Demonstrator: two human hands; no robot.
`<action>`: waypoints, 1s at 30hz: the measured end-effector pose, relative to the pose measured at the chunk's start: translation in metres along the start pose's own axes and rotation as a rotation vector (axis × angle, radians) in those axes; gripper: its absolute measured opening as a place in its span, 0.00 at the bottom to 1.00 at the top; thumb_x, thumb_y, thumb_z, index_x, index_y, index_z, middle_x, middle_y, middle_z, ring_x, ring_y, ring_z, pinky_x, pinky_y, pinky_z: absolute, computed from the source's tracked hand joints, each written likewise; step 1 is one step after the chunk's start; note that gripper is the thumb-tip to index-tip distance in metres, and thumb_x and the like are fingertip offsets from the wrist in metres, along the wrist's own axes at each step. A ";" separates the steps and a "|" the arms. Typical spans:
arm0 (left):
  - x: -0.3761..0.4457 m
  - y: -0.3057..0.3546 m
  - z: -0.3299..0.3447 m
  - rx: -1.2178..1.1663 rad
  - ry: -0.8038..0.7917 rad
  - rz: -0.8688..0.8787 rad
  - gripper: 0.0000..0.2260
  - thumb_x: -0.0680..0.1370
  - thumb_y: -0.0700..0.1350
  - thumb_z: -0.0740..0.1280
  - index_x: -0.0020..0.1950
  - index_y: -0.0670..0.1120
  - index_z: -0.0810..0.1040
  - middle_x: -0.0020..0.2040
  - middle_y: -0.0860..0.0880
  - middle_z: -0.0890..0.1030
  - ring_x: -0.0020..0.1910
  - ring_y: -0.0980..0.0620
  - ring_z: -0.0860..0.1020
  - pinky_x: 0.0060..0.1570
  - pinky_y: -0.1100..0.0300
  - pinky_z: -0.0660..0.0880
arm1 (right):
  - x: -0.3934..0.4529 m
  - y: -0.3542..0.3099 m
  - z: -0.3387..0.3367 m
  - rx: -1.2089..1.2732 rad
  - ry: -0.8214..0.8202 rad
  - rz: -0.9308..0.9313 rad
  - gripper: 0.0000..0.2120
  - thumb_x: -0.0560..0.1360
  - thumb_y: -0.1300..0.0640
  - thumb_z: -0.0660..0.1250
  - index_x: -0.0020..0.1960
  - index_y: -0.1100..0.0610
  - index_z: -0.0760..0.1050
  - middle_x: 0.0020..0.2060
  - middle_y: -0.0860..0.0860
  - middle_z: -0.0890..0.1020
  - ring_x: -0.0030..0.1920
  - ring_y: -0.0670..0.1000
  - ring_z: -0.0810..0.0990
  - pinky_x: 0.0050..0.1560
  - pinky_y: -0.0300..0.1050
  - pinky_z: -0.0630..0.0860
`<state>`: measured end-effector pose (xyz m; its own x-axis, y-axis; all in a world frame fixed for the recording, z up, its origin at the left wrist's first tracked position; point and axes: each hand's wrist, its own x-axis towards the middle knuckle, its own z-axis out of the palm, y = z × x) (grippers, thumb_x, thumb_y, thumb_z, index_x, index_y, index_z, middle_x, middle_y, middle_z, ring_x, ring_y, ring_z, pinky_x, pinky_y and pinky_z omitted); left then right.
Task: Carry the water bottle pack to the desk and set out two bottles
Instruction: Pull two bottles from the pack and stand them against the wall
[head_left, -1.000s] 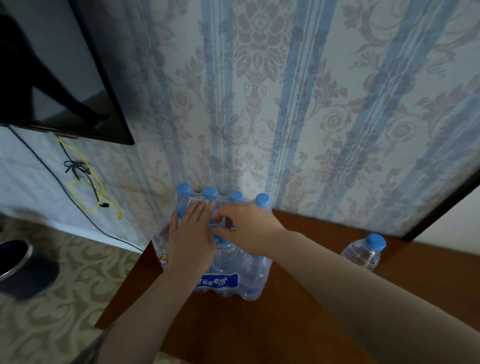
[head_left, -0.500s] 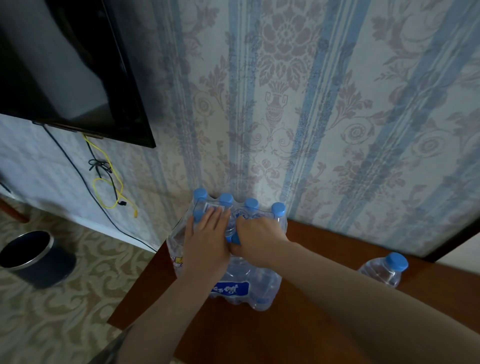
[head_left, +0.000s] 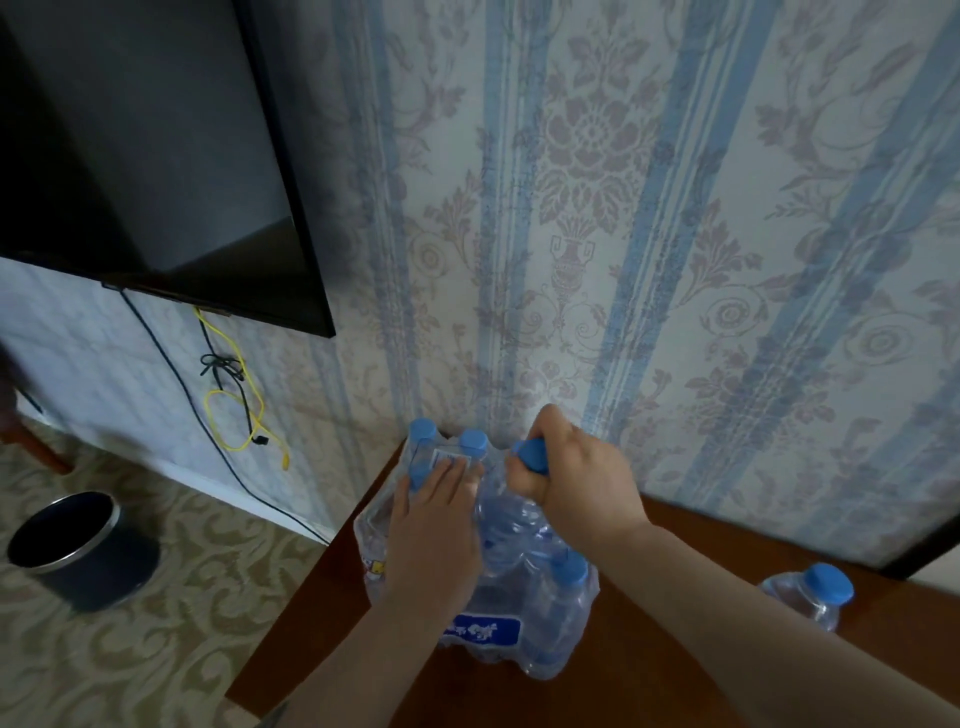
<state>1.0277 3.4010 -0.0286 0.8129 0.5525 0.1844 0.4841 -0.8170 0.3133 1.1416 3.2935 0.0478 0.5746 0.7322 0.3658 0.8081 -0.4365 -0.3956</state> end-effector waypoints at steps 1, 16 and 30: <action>0.001 -0.001 -0.002 -0.009 0.005 -0.002 0.26 0.80 0.46 0.55 0.78 0.53 0.53 0.79 0.55 0.56 0.78 0.57 0.48 0.78 0.48 0.46 | 0.005 -0.001 -0.010 0.033 0.082 0.019 0.15 0.76 0.42 0.62 0.45 0.53 0.63 0.30 0.44 0.70 0.29 0.47 0.70 0.29 0.41 0.65; 0.010 0.025 -0.004 -0.079 0.000 -0.078 0.21 0.80 0.48 0.58 0.74 0.53 0.64 0.76 0.54 0.65 0.76 0.54 0.59 0.75 0.41 0.46 | -0.040 0.034 -0.151 0.198 0.480 0.187 0.15 0.70 0.49 0.68 0.37 0.60 0.69 0.23 0.47 0.70 0.27 0.45 0.68 0.28 0.33 0.64; -0.049 0.121 0.068 -0.224 -0.341 0.696 0.14 0.77 0.50 0.62 0.62 0.55 0.76 0.66 0.57 0.75 0.68 0.59 0.69 0.76 0.58 0.45 | -0.198 0.140 -0.103 -0.058 0.086 0.831 0.15 0.65 0.42 0.71 0.35 0.47 0.66 0.29 0.45 0.77 0.27 0.41 0.72 0.25 0.32 0.64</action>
<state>1.0687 3.2638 -0.0632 0.9757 -0.1817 0.1228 -0.2168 -0.8824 0.4175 1.1539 3.0339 0.0065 0.9922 0.1183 0.0383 0.1208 -0.8447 -0.5214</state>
